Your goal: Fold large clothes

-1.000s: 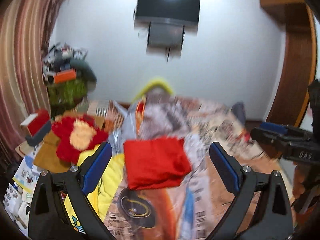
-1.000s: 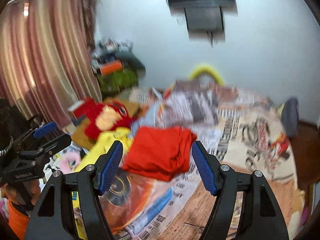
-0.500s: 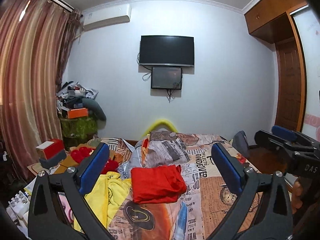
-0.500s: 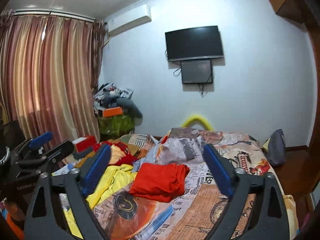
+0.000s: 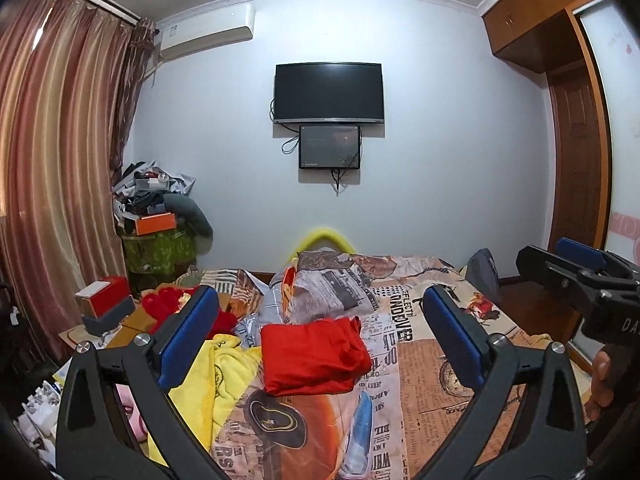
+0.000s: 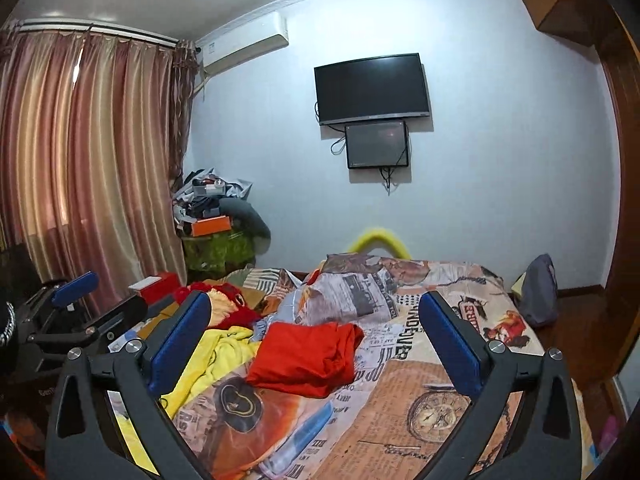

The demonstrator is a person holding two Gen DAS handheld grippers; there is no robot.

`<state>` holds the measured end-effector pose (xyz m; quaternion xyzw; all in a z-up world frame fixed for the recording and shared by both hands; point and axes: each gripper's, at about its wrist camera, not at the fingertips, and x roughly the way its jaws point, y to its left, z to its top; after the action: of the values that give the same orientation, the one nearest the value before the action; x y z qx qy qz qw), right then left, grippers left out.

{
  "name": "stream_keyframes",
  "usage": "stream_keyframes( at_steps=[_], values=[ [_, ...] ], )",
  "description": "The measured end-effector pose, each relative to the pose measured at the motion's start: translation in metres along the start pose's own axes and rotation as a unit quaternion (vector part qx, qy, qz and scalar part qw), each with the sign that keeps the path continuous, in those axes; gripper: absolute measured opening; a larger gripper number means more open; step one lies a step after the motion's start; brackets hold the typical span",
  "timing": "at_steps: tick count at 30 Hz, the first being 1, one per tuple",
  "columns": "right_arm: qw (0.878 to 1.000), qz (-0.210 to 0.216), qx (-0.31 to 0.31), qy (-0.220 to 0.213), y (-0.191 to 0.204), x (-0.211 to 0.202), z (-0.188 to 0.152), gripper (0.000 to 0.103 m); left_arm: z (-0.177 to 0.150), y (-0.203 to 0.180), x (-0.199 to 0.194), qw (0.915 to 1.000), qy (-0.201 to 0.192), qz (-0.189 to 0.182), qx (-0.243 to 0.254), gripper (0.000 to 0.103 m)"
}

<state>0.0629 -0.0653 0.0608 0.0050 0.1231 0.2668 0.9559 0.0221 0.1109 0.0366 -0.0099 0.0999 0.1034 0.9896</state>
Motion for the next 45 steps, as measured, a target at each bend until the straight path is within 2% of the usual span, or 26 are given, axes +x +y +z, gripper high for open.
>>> stream_keyframes(
  at_steps=[5, 20, 45],
  values=[
    [1.0, 0.004, 0.017, 0.012, -0.008, 0.001, -0.001, 0.103, -0.004, -0.008, 0.004, 0.9999, 0.005, 0.004, 0.01, 0.103],
    [0.999, 0.0, 0.027, 0.028, -0.012, 0.0, -0.002, 0.103, -0.004, -0.007, 0.01, 0.9999, 0.015, 0.001, -0.002, 0.103],
    [0.999, 0.005, 0.035, 0.032, -0.014, 0.002, 0.002, 0.103, -0.005, -0.015, 0.011, 0.9994, 0.018, 0.013, -0.026, 0.103]
  ],
)
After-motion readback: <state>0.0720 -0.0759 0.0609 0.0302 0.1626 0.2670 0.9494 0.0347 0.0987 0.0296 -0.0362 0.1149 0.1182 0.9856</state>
